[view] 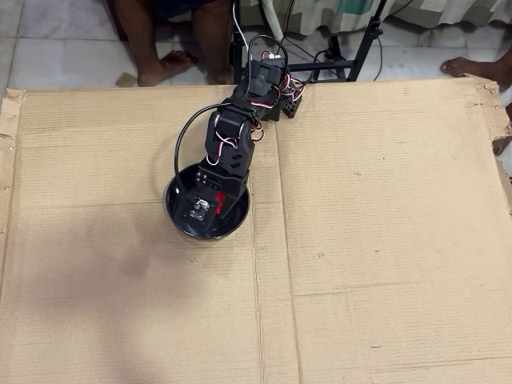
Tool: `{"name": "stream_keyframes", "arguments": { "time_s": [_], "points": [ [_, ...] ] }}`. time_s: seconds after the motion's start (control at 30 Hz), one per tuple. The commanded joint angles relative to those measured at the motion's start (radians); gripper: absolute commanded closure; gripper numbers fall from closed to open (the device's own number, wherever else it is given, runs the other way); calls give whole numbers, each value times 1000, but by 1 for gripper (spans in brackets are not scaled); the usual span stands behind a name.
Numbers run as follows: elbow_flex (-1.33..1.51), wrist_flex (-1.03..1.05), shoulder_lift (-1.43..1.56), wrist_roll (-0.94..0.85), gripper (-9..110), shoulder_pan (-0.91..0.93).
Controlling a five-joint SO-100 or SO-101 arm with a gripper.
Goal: Grasp a lego block and put it in the bin.
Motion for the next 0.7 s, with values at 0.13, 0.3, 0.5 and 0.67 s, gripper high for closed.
{"name": "stream_keyframes", "arguments": {
  "time_s": [0.13, 0.3, 0.5, 0.67],
  "points": [
    [-5, 5, 58, -8, 101, 55],
    [-5, 5, 58, -9, 101, 98],
    [40, 3, 67, -11, 101, 130],
    [54, 3, 67, -11, 101, 135]
  ]
}}
